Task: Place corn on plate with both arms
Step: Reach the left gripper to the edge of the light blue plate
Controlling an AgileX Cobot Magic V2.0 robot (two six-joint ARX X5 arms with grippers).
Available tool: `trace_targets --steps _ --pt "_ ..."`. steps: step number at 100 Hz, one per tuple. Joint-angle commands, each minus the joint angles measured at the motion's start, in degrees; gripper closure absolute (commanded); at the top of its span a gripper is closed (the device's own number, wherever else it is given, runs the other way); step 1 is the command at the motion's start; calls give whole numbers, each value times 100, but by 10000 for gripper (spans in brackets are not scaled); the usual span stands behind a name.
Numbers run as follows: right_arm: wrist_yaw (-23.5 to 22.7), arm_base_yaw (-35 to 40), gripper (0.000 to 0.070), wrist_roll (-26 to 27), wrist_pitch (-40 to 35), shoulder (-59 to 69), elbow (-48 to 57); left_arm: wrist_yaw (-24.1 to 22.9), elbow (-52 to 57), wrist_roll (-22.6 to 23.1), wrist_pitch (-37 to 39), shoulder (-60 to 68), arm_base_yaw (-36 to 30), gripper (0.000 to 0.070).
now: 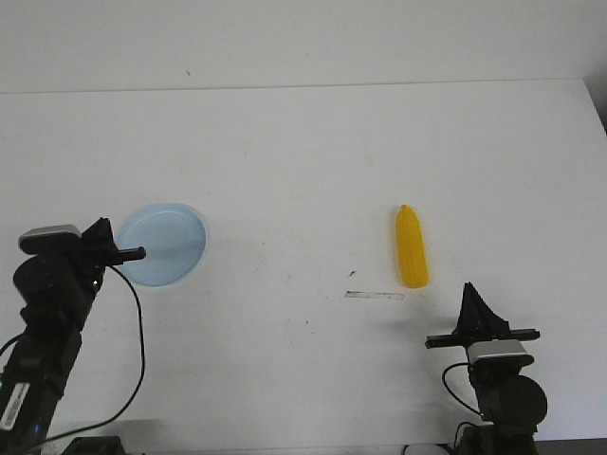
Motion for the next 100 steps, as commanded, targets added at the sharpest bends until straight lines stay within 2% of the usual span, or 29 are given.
trace_targets --steps 1,12,36,43,59,63,77,89,100 --pt "2 4 684 -4 57 -2 -9 -11 273 66 -122 404 4 698" --pt "2 4 684 -4 57 -2 -9 9 750 -96 -719 1110 59 698" --pt "2 4 684 -4 57 -2 -9 107 1794 -953 -2415 2369 597 698" --pt "2 4 684 -4 57 -2 -9 527 1976 -979 -2761 2599 811 698" --pt "2 4 684 -4 57 -2 -9 2020 2035 -1128 -3021 2911 1405 698" --pt "2 4 684 -4 57 -2 -9 2173 2035 -1165 -3058 2957 1517 698" --pt "2 4 684 -4 57 -2 -9 2218 2035 -1174 -3263 3119 1875 683" --pt "2 4 684 -4 57 -2 -9 2218 2031 -1161 -3351 3296 2044 567" --pt "2 4 684 -4 57 -2 -9 2221 2031 -1056 -3340 3497 2057 556"
